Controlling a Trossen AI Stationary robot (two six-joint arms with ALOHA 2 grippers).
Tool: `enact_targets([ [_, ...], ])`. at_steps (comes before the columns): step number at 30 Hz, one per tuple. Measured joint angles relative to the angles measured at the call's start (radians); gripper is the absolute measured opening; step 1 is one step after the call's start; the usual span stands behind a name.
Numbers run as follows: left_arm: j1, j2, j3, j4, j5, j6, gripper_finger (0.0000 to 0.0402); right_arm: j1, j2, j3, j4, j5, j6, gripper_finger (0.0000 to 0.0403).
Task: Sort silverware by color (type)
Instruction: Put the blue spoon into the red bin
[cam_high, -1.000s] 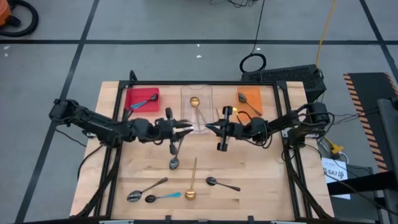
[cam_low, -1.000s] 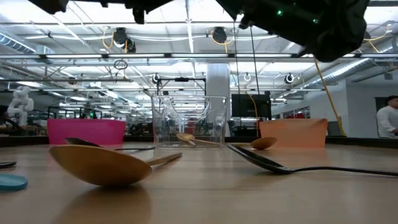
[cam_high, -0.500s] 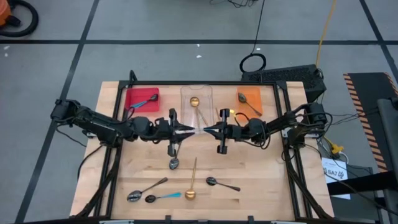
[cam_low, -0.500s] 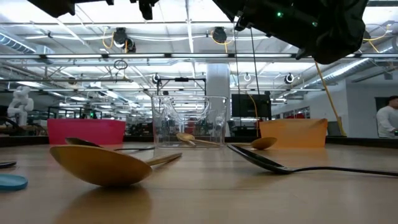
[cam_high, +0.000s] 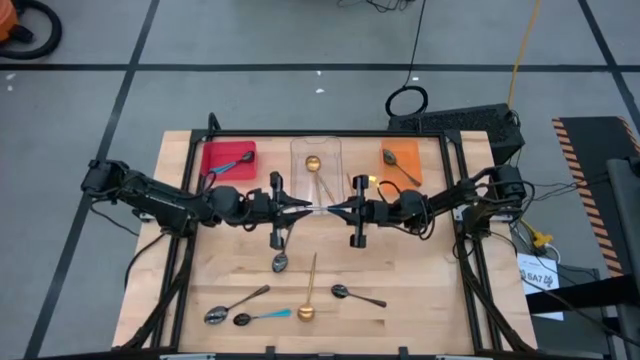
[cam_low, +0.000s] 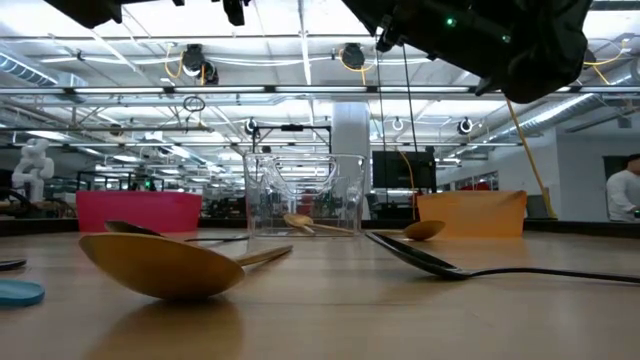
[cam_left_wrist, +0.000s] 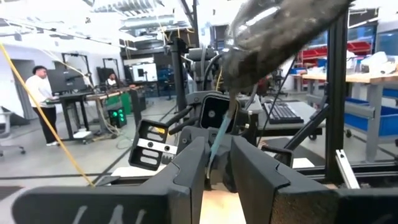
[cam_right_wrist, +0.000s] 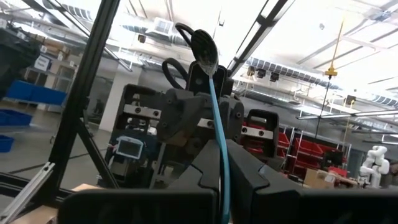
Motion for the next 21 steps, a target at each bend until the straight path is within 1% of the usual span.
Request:
enact_targets([
  [4,0.0,0.012,0.001,0.013,0.0,0.024,0.0086,-0.002,0.0,0.0,0.0,0.001,0.002,0.0001],
  [10,0.013,0.089,0.021,0.097,0.001,0.019,0.0086,-0.002,0.0,0.002,0.0,0.0,0.002,0.0001],
  [14,0.035,0.151,0.056,0.103,0.027,0.001,0.0086,-0.002,0.0,0.002,0.001,0.0,0.006,0.0001],
  [21,0.037,0.177,0.089,0.102,0.034,0.007,0.0086,-0.002,-0.002,0.002,0.002,-0.003,0.014,0.0001],
])
